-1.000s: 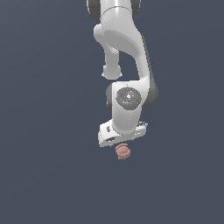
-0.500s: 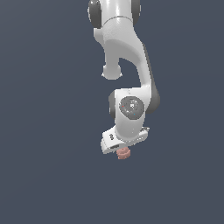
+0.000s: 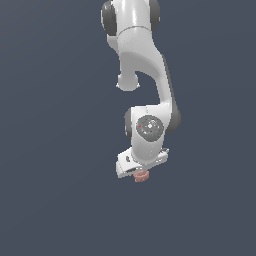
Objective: Pick up the object and move it to a goal position.
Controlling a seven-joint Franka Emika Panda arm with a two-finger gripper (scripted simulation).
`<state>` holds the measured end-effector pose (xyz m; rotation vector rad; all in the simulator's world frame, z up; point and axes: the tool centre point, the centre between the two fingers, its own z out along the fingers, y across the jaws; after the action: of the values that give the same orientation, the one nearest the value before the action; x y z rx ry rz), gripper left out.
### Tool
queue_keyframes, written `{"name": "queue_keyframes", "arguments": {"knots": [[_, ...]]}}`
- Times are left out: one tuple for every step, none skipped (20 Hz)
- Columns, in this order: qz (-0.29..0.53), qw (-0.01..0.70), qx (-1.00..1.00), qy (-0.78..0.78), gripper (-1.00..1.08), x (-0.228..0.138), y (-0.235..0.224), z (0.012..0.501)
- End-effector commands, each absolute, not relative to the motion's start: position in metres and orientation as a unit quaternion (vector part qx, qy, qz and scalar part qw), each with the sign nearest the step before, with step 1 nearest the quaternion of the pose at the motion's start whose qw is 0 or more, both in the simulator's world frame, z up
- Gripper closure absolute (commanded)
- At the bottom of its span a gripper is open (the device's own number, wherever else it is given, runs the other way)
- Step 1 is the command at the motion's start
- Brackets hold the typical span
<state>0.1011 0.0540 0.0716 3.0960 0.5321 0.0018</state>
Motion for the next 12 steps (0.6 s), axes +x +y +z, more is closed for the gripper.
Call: {"name": "queue_keyframes", "arguments": {"knots": [[0.000, 0.000, 0.986, 0.170, -0.92, 0.100, 0.054, 0.056], [0.000, 0.000, 0.985, 0.170, -0.92, 0.100, 0.054, 0.051], [0.000, 0.000, 0.985, 0.170, -0.92, 0.100, 0.054, 0.046], [0.000, 0.000, 0.985, 0.170, -0.92, 0.100, 0.054, 0.043], [0.000, 0.000, 0.985, 0.170, -0.92, 0.100, 0.054, 0.040], [0.000, 0.000, 0.985, 0.170, -0.92, 0.100, 0.054, 0.039], [0.000, 0.000, 0.985, 0.170, -0.92, 0.101, 0.054, 0.038], [0.000, 0.000, 0.985, 0.170, -0.92, 0.101, 0.054, 0.039], [0.000, 0.000, 0.985, 0.170, -0.92, 0.101, 0.055, 0.039], [0.000, 0.000, 0.985, 0.170, -0.92, 0.102, 0.055, 0.040], [0.000, 0.000, 0.985, 0.170, 1.08, 0.102, 0.055, 0.040], [0.000, 0.000, 0.985, 0.170, 1.08, 0.102, 0.055, 0.040]]}}
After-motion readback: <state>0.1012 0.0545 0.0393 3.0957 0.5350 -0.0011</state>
